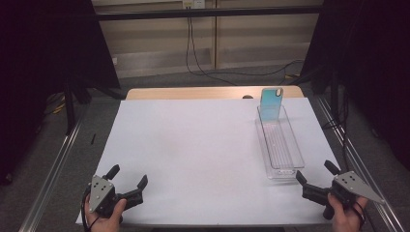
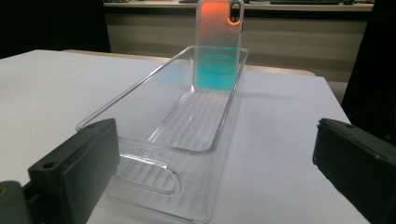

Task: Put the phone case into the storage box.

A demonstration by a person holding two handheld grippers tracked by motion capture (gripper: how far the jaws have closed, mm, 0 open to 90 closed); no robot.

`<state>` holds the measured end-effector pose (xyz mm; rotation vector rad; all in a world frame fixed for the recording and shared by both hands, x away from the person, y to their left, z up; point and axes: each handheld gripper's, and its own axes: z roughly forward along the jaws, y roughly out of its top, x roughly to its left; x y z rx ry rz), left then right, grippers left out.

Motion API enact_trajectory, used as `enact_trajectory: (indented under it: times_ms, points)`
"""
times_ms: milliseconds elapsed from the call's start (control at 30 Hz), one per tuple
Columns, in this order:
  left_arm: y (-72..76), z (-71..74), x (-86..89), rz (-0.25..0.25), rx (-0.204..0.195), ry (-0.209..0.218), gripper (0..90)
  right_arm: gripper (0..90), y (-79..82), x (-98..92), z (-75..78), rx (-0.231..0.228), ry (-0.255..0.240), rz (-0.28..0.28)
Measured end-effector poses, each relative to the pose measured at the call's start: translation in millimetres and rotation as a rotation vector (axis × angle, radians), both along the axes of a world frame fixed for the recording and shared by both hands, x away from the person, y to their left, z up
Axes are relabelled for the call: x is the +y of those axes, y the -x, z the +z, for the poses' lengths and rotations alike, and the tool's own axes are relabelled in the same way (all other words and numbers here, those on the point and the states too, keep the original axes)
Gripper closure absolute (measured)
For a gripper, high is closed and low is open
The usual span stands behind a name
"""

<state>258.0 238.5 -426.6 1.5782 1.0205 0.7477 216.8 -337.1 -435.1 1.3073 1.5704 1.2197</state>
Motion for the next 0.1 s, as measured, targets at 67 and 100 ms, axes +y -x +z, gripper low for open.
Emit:
enact_trajectory:
  times_ms: [67, 100]
  points:
    - [-0.1, 0.1, -0.4, -0.001, -0.002, -0.003, 2.1, 0.5, -0.4, -0.1, -0.1, 0.003, -0.003, -0.001]
    - [-0.4, -0.2, -1.1, -0.004, 0.001, -0.001, 2.1, 0.6, -0.2, -0.2, 0.2, 0.002, 0.000, 0.003]
